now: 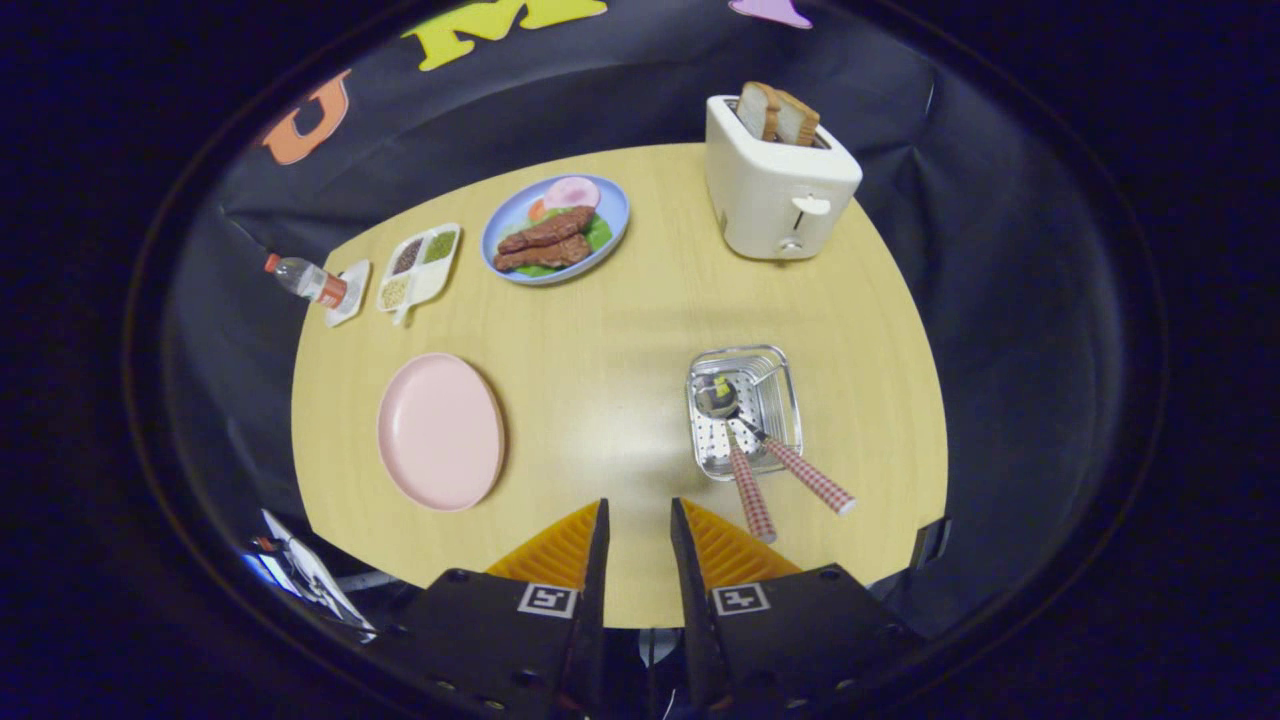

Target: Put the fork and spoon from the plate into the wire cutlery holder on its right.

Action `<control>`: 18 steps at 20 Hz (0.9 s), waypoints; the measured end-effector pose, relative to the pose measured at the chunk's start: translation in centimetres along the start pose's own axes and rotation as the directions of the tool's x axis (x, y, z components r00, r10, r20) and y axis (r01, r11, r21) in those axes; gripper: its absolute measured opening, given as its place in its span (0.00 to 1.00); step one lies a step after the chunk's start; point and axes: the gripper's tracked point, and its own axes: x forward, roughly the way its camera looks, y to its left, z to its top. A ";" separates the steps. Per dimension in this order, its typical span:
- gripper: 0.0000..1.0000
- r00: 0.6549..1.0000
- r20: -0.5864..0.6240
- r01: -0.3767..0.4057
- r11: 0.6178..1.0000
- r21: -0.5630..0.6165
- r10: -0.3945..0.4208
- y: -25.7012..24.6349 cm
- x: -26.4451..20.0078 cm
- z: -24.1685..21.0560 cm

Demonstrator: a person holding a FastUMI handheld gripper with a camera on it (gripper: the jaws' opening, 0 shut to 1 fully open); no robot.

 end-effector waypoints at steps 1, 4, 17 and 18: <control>0.36 0.999 0.035 0.010 1.000 -0.010 -0.010 0.4 -0.4 0.1; 0.45 0.987 0.154 0.044 0.998 -0.035 -0.038 1.6 -1.7 0.9; 0.91 0.725 0.689 0.088 0.993 -0.081 -0.008 9.2 -13.3 2.4; 0.95 0.704 0.710 0.095 0.993 -0.066 -0.020 9.3 -14.3 2.1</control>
